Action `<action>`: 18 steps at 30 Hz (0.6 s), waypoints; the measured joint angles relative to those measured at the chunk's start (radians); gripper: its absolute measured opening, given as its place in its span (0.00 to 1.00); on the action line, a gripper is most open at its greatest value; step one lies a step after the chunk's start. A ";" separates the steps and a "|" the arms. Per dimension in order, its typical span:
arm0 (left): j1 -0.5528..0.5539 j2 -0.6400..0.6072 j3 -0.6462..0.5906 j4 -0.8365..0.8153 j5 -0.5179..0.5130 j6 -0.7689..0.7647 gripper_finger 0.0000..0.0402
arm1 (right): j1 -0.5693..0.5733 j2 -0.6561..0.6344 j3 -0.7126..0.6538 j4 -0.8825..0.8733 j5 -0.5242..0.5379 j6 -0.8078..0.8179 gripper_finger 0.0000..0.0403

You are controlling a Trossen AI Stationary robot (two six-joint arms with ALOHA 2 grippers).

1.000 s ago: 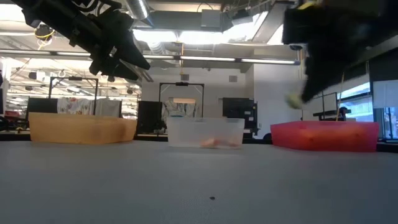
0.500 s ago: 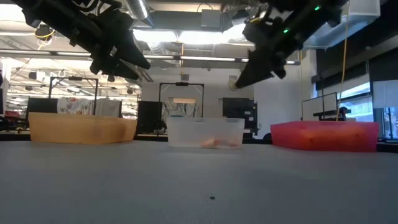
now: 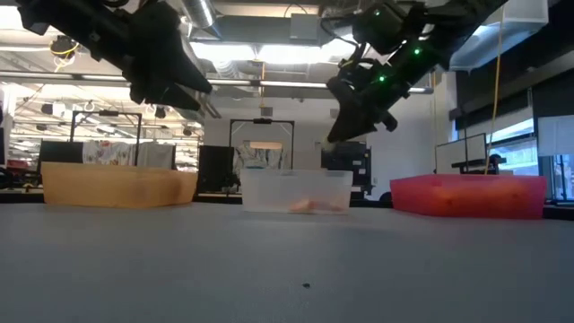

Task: Sort produce into baskets
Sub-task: Put the mushroom into the transparent bin, then put the lemon into the pink bin

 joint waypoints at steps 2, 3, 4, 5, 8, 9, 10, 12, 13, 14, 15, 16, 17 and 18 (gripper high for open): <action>-0.010 0.000 0.000 0.000 0.000 0.003 0.79 | -0.001 0.010 0.000 0.014 -0.010 -0.001 0.21; -0.015 0.000 0.000 0.000 0.000 0.003 0.79 | -0.001 0.015 0.000 0.019 -0.010 -0.002 0.25; -0.019 0.000 0.000 0.000 0.000 0.003 0.79 | 0.001 0.016 0.000 0.020 -0.015 -0.002 0.29; -0.023 0.000 0.000 0.000 0.000 0.002 0.79 | 0.002 0.015 0.000 0.019 -0.015 -0.006 0.33; -0.040 0.000 0.000 0.000 0.000 0.002 0.79 | 0.019 0.005 0.000 0.009 -0.052 -0.037 0.42; -0.048 0.000 0.000 0.000 0.000 0.001 0.79 | 0.031 -0.005 0.000 0.005 -0.070 -0.048 0.45; -0.055 0.000 0.000 0.000 0.000 -0.001 0.79 | 0.051 -0.018 0.000 0.004 -0.086 -0.054 0.47; -0.074 0.000 0.000 0.006 0.001 -0.003 0.79 | 0.108 -0.049 0.000 0.003 -0.105 -0.057 0.50; -0.083 0.000 0.000 0.010 0.001 -0.003 0.79 | 0.139 -0.062 0.000 -0.004 -0.112 -0.060 0.52; -0.090 0.000 0.000 0.014 0.001 -0.003 0.79 | 0.173 -0.070 0.000 -0.008 -0.111 -0.070 0.53; -0.097 0.000 0.000 0.020 0.001 -0.007 0.79 | 0.209 -0.076 0.000 -0.012 -0.112 -0.078 0.54; -0.102 0.000 0.000 0.027 0.002 -0.015 0.79 | 0.244 -0.080 0.000 -0.017 -0.111 -0.084 0.54; -0.108 0.000 0.000 0.036 0.002 -0.018 0.79 | 0.279 -0.081 0.000 -0.016 -0.112 -0.091 0.54; -0.114 0.000 0.000 0.048 0.002 -0.020 0.79 | 0.315 -0.081 0.000 -0.015 -0.112 -0.101 0.55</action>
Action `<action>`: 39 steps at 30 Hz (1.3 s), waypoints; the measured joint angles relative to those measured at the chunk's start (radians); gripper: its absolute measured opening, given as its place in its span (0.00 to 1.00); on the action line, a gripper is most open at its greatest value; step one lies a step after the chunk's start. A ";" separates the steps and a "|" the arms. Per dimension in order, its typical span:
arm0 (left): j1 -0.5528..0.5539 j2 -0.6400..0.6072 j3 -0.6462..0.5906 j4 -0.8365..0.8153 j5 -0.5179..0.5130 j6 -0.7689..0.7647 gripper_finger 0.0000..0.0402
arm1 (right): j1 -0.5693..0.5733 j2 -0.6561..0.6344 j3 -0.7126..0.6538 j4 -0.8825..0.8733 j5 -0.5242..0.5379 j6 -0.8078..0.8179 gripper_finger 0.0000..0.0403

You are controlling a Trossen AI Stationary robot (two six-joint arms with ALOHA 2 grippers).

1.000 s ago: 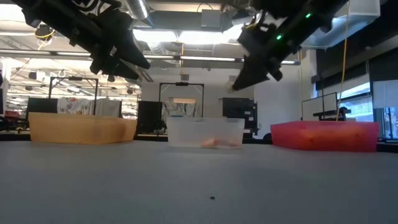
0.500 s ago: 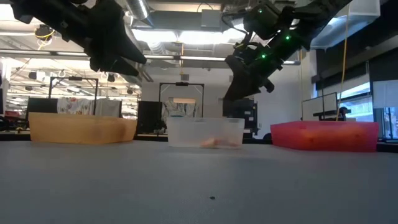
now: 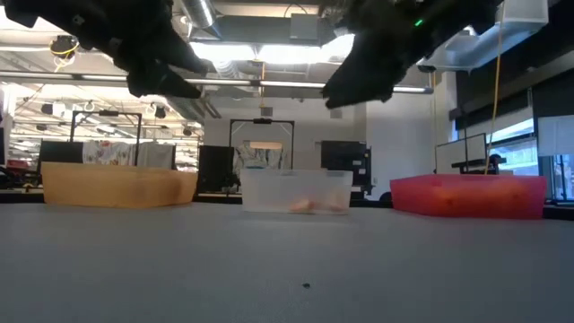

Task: Sort produce into baskets
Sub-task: Put the lemon into the pink bin

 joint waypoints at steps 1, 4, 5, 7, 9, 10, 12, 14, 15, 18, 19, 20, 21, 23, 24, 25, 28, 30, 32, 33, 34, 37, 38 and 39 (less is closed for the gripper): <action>-0.008 0.000 0.000 0.009 0.000 0.000 0.79 | 0.034 0.000 0.000 -0.005 0.001 -0.007 0.55; -0.032 0.000 0.000 0.033 0.001 -0.001 0.79 | 0.124 0.014 0.000 -0.007 0.022 -0.010 0.55; -0.040 0.000 0.000 0.044 0.001 -0.001 0.79 | 0.150 0.017 0.000 -0.018 0.036 -0.009 0.55; -0.057 0.000 0.000 0.068 0.001 0.001 0.79 | 0.193 0.022 -0.001 -0.019 0.079 -0.006 0.55; -0.076 0.001 0.000 0.091 0.002 0.002 0.79 | 0.223 0.029 0.002 -0.018 0.124 -0.006 0.55; -0.083 0.006 0.000 0.110 0.002 0.000 0.79 | 0.235 0.030 0.000 -0.028 0.148 -0.006 0.55; -0.094 0.020 0.003 0.143 0.003 -0.019 0.79 | 0.245 0.036 0.000 -0.019 0.180 -0.006 0.55; -0.104 0.052 0.028 0.140 0.010 -0.031 0.79 | 0.244 0.038 0.001 -0.026 0.192 -0.005 0.55; -0.111 0.071 0.049 0.135 0.019 -0.031 0.79 | 0.243 0.038 0.000 -0.024 0.193 -0.005 0.55; -0.135 0.137 0.136 0.045 0.043 -0.026 0.79 | 0.228 0.038 0.001 -0.023 0.194 -0.005 0.55; -0.144 0.161 0.175 0.005 0.055 -0.021 0.79 | 0.225 0.038 0.000 -0.025 0.194 -0.005 0.55; -0.154 0.183 0.214 -0.052 0.061 -0.018 0.79 | 0.220 0.038 0.000 -0.023 0.194 -0.005 0.55; -0.163 0.205 0.258 -0.113 0.068 -0.017 0.79 | 0.215 0.038 0.000 -0.022 0.194 -0.005 0.55; -0.188 0.250 0.351 -0.235 0.087 -0.021 0.79 | 0.215 0.038 0.000 -0.025 0.194 -0.004 0.55; -0.202 0.268 0.394 -0.312 0.100 -0.029 0.79 | 0.215 0.039 0.000 -0.024 0.194 -0.004 0.55; -0.217 0.287 0.437 -0.387 0.110 -0.036 0.79 | 0.215 0.042 0.000 -0.022 0.194 -0.004 0.55; -0.266 0.330 0.547 -0.567 0.142 -0.078 0.79 | 0.217 0.048 0.000 -0.025 0.194 -0.003 0.55; -0.297 0.339 0.587 -0.642 0.180 -0.108 0.79 | 0.217 0.057 0.001 -0.022 0.194 -0.003 0.55; -0.324 0.340 0.597 -0.661 0.213 -0.130 0.79 | 0.217 0.070 0.000 -0.022 0.194 -0.003 0.55; -0.335 0.340 0.598 -0.669 0.221 -0.133 0.79 | 0.217 0.076 0.000 -0.022 0.193 -0.003 0.55; -0.345 0.339 0.598 -0.676 0.224 -0.131 0.79 | 0.217 0.082 0.000 -0.024 0.194 -0.003 0.55; -0.360 0.339 0.598 -0.668 0.227 -0.099 0.79 | 0.217 0.099 0.000 -0.022 0.193 -0.002 0.55; -0.358 0.339 0.598 -0.670 0.229 -0.088 0.79 | 0.217 0.102 0.000 -0.025 0.193 0.000 0.55; -0.357 0.339 0.598 -0.677 0.229 -0.079 0.79 | 0.217 0.102 0.000 -0.025 0.193 0.002 0.55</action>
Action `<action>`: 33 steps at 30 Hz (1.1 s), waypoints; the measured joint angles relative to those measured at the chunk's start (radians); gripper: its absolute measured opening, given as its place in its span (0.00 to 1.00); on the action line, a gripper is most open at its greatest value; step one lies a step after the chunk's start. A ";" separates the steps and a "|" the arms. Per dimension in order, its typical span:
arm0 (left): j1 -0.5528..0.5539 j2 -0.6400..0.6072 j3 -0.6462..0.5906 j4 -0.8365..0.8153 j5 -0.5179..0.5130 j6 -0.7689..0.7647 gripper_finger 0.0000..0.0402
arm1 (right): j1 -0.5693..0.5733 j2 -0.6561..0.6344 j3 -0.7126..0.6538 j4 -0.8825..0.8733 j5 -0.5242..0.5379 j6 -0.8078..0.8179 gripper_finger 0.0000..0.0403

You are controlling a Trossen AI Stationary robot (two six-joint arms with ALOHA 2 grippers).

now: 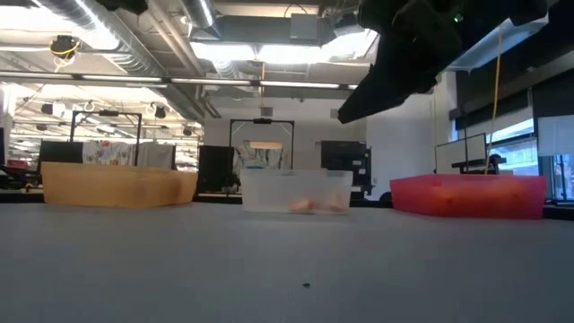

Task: Sort produce into baskets
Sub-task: Put the lemon into the pink bin

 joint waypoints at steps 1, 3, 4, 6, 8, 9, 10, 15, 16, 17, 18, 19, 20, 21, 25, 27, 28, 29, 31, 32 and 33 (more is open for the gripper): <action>0.001 0.000 0.000 -0.005 0.000 0.004 0.79 | 0.000 0.000 0.000 0.002 0.000 0.001 0.55; 0.001 0.000 0.000 -0.021 -0.001 0.004 0.79 | 0.000 0.000 0.000 0.002 0.000 0.002 0.55; 0.003 0.000 0.000 -0.038 -0.001 -0.002 0.79 | 0.000 0.000 0.000 0.002 0.000 0.002 0.55; 0.009 0.003 0.000 -0.073 0.001 -0.024 0.79 | 0.000 0.000 0.000 0.003 0.000 0.002 0.55; 0.012 0.003 0.000 -0.122 0.002 -0.038 0.79 | 0.000 0.000 0.000 0.002 0.000 0.003 0.55; 0.012 0.003 0.000 -0.143 0.003 -0.051 0.79 | 0.000 0.000 0.000 0.003 0.000 0.002 0.55; 0.012 0.003 0.000 -0.163 0.006 -0.065 0.79 | 0.000 0.000 0.000 0.003 0.000 0.003 0.55; 0.011 0.010 0.000 -0.268 0.013 -0.161 0.83 | 0.000 0.000 0.000 0.006 0.000 0.022 0.55; 0.012 0.019 0.000 -0.281 0.013 -0.171 0.85 | 0.000 0.000 0.000 0.007 0.000 0.022 0.55; 0.012 0.029 0.000 -0.291 0.016 -0.182 0.88 | 0.000 0.000 0.000 0.009 0.000 0.022 0.55; 0.012 0.040 0.000 -0.297 0.029 -0.191 0.91 | 0.000 0.000 0.000 0.012 0.000 0.022 0.55; 0.016 0.053 0.000 -0.303 0.050 -0.202 0.95 | 0.000 0.000 0.000 0.015 0.000 0.022 0.55; 0.020 0.066 0.000 -0.309 0.087 -0.214 0.97 | 0.000 0.000 0.000 0.015 0.000 0.022 0.55; 0.023 0.078 0.000 -0.311 0.133 -0.217 0.98 | 0.000 0.000 0.000 0.015 0.000 0.022 0.55; 0.019 0.107 0.000 -0.310 0.326 -0.263 0.96 | 0.000 -0.001 0.000 0.017 0.000 0.022 0.55; 0.005 0.110 0.000 -0.308 0.372 -0.324 0.95 | 0.000 -0.001 0.000 0.017 0.000 0.022 0.55; -0.002 0.110 0.000 -0.308 0.380 -0.365 0.94 | 0.000 -0.001 0.000 0.017 0.000 0.022 0.55; -0.010 0.110 0.000 -0.308 0.380 -0.402 0.94 | 0.000 -0.001 0.000 0.018 0.000 0.022 0.55; -0.027 0.110 0.000 -0.308 0.379 -0.467 0.95 | 0.000 -0.001 0.000 0.018 0.000 0.022 0.55; -0.036 0.110 0.000 -0.308 0.379 -0.495 0.95 | 0.000 -0.001 0.000 0.018 0.000 0.022 0.55; -0.046 0.110 0.000 -0.309 0.380 -0.522 0.95 | 0.000 -0.001 0.000 0.018 0.000 0.022 0.55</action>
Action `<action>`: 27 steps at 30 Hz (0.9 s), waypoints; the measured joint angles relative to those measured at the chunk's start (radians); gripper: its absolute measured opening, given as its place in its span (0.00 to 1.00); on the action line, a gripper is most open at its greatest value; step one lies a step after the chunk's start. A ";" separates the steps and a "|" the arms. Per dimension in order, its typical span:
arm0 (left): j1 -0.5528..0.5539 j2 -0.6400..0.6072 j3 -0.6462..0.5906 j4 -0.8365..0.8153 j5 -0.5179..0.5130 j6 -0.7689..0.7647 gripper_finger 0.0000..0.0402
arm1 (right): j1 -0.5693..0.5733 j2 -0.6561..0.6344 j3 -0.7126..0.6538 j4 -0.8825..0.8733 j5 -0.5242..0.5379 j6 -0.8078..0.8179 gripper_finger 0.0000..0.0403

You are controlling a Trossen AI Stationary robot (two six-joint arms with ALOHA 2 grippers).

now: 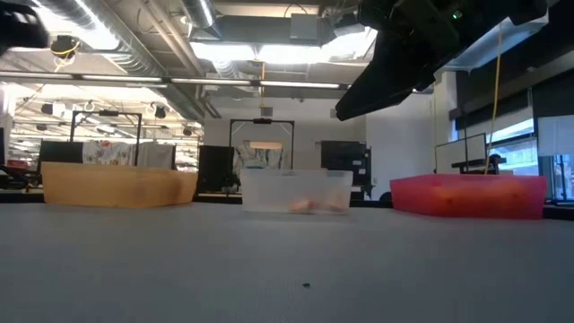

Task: Sort produce into baskets
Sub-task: Put the lemon into the pink bin

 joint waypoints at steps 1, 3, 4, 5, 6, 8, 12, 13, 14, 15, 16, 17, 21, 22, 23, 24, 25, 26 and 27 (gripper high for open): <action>-0.011 0.000 0.000 -0.002 0.005 -0.030 0.95 | 0.000 0.000 0.000 0.000 0.000 0.000 0.55; -0.026 0.000 0.000 -0.019 0.022 -0.104 0.96 | 0.000 0.000 0.000 0.000 0.000 0.000 0.55; -0.034 0.000 0.000 -0.039 0.034 -0.150 0.96 | 0.000 0.000 0.000 0.000 0.000 0.000 0.55; -0.041 0.000 0.000 -0.058 0.051 -0.196 0.96 | 0.000 0.000 0.000 0.000 0.000 0.000 0.55; -0.047 0.000 -0.001 -0.075 0.070 -0.245 0.96 | 0.000 0.000 0.000 0.000 0.000 0.000 0.55; -0.062 0.000 -0.001 -0.112 0.111 -0.338 0.96 | 0.000 0.000 0.000 -0.001 0.000 0.000 0.55; -0.090 0.007 -0.001 -0.161 0.160 -0.454 0.96 | 0.000 0.000 0.000 -0.001 0.000 0.000 0.55; -0.097 0.013 -0.002 -0.166 0.168 -0.466 0.96 | 0.000 0.000 0.000 -0.001 0.000 0.000 0.55; -0.105 0.021 -0.004 -0.165 0.179 -0.473 0.96 | 0.000 0.000 0.000 -0.001 0.000 0.000 0.55; -0.111 0.029 -0.007 -0.164 0.192 -0.477 0.96 | 0.000 0.000 0.000 -0.001 0.000 0.000 0.55; -0.116 0.038 -0.013 -0.161 0.212 -0.479 0.96 | 0.000 0.000 0.000 -0.001 0.000 0.000 0.55; -0.121 0.047 -0.020 -0.157 0.233 -0.479 0.96 | 0.000 0.000 0.000 -0.001 0.000 0.000 0.55; -0.133 0.085 -0.056 -0.145 0.310 -0.479 0.96 | 0.000 0.000 0.000 -0.001 0.000 0.000 0.55; -0.134 0.092 -0.065 -0.144 0.328 -0.479 0.96 | 0.000 0.000 0.000 -0.001 0.000 0.000 0.55; -0.136 0.098 -0.077 -0.134 0.345 -0.478 0.96 | 0.000 0.000 0.000 -0.001 0.000 0.000 0.55; -0.138 0.103 -0.087 -0.121 0.357 -0.478 0.96 | 0.000 0.000 0.000 -0.001 0.000 0.000 0.55; -0.140 0.108 -0.096 -0.104 0.366 -0.475 0.96 | 0.000 0.000 0.000 -0.001 0.000 0.000 0.55; -0.140 0.112 -0.105 -0.078 0.373 -0.471 0.96 | 0.000 0.000 0.000 -0.001 0.000 0.000 0.55; -0.140 0.115 -0.116 -0.049 0.380 -0.466 0.96 | 0.000 0.000 0.000 -0.001 0.000 0.000 0.55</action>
